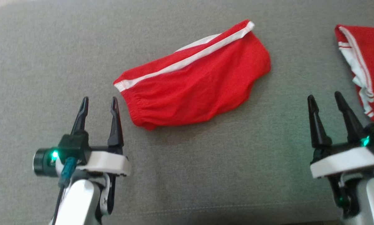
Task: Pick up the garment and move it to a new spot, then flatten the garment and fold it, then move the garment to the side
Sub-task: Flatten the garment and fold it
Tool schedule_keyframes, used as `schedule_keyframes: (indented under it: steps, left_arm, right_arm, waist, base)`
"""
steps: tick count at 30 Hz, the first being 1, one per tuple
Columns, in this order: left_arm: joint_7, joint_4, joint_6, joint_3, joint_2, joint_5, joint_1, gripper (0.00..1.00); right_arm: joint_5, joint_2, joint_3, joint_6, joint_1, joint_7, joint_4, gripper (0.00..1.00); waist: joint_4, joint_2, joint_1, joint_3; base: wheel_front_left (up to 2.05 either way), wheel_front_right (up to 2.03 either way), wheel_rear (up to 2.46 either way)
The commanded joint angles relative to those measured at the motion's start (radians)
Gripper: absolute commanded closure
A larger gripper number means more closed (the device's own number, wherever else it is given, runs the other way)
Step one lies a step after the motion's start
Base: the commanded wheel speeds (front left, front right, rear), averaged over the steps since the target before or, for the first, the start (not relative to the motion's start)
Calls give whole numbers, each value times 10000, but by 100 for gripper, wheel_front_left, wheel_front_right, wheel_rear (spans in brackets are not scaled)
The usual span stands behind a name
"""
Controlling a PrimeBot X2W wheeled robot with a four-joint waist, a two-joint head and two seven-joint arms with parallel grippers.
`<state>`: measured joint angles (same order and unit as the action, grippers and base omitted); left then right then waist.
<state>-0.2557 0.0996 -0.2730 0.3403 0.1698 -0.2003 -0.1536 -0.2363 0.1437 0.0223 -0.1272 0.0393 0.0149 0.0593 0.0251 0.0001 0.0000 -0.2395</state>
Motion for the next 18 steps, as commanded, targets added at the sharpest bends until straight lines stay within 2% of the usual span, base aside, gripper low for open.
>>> schedule_keyframes:
  steps: [1,9,12,18]
  left_arm:
    - [-60,-379,-3,-369,35,113,-541,0]
    - [-60,-607,113,-279,-290,348,-1368,0]
    - [-60,-585,196,-256,-457,448,-1690,0]
    - [-61,-502,292,-247,-677,566,-1907,0]
  right_arm:
    - [4,323,208,-35,592,-85,254,0]
    - [-681,1482,1048,-35,3058,-806,-1104,0]
    - [-1281,2035,1882,-35,4360,-1784,-2262,0]
    - [-2103,2422,2608,-35,5454,-3422,-3735,0]
  waist:
    - [-171,-1,0,-286]
    - [-733,-1,0,-1596]
    - [-1013,-1,0,-2034]
    - [-1272,-1,0,-2270]
  base:
    - [0,0,0]
    - [0,0,0]
    - [0,0,0]
    - [0,0,0]
